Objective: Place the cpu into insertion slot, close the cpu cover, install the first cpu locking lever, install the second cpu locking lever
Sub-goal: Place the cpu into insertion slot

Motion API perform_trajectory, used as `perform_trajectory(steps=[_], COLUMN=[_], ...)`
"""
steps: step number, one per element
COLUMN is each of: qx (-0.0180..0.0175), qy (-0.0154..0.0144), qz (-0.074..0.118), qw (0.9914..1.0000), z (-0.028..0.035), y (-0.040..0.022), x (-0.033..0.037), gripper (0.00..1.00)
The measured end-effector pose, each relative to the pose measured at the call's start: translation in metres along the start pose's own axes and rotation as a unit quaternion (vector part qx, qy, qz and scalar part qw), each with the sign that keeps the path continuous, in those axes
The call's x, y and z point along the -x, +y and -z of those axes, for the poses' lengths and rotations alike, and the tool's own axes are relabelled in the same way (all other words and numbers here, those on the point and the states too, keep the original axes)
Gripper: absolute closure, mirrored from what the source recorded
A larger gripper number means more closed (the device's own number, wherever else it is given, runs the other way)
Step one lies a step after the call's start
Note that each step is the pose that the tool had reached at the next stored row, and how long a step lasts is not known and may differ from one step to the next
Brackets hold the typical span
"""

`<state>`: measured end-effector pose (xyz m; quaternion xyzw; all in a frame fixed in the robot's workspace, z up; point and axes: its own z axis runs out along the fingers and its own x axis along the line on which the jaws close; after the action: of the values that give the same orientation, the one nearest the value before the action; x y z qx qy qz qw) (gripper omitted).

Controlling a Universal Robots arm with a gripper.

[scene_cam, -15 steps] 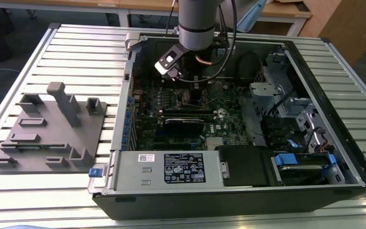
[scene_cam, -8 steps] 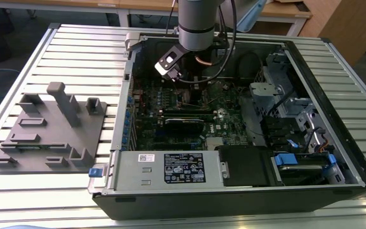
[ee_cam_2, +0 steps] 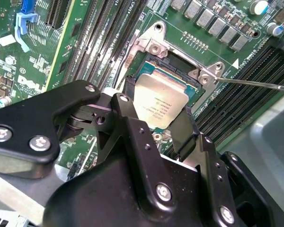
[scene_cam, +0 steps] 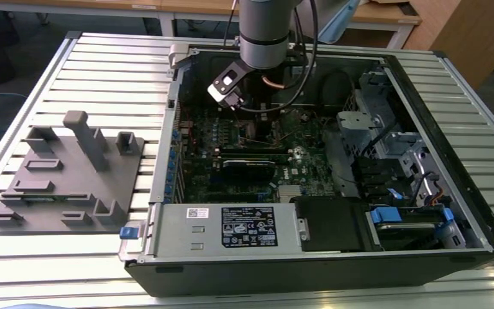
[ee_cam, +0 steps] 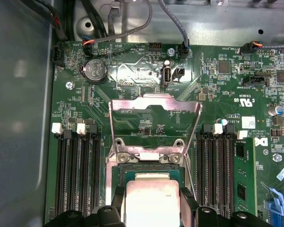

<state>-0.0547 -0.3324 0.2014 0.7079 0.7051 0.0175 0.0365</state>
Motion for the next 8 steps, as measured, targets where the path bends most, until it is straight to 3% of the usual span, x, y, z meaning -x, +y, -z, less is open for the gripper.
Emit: perform_trajectory(steps=[8], qx=[0.0], qy=[0.0001], qz=[0.0], qw=[1.0], z=[-0.0018], y=[-0.0002], x=[-0.0017], gripper=[0.46])
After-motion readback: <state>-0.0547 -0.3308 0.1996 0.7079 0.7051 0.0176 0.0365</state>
